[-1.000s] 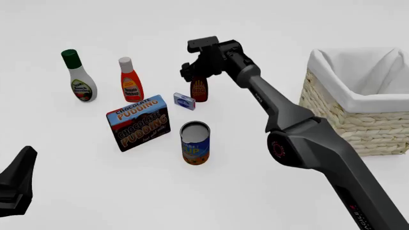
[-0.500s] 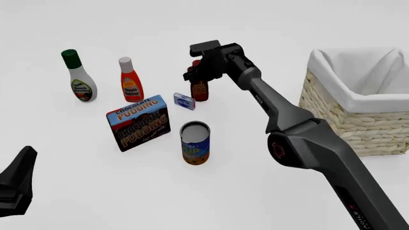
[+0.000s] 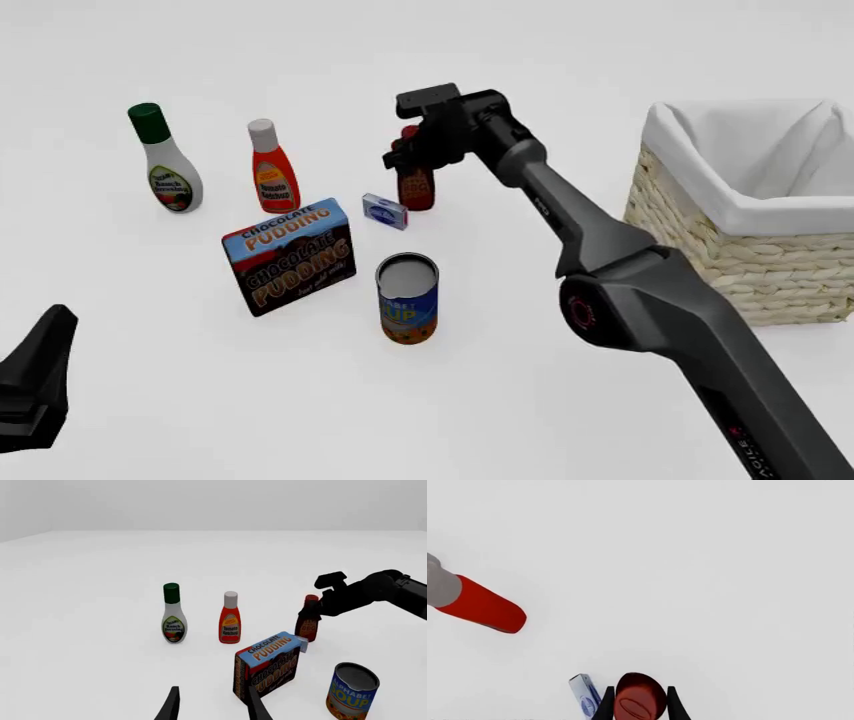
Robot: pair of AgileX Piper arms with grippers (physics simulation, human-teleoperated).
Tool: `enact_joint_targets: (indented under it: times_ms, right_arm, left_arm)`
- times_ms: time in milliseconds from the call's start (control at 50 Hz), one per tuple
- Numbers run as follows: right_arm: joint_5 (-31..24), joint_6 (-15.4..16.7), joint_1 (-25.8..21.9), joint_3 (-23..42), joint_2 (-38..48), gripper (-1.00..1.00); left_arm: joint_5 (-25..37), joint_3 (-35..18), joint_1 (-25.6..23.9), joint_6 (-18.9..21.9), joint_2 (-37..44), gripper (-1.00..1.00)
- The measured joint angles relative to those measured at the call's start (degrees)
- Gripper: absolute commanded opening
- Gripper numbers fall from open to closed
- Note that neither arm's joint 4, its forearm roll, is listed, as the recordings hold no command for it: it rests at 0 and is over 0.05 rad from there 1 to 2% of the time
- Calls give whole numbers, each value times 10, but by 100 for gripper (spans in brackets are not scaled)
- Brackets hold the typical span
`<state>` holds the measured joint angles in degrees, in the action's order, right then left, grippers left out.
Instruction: Pick the bbq sauce and place it in the basket.
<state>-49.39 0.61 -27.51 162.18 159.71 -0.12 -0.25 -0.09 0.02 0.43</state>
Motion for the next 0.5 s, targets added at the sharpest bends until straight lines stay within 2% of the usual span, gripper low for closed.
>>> enact_joint_targets:
  times_ms: [500]
  right_arm:
    - [-14,14,17,-3,-23,-100]
  left_arm:
    - [0,0,0,0,0,100]
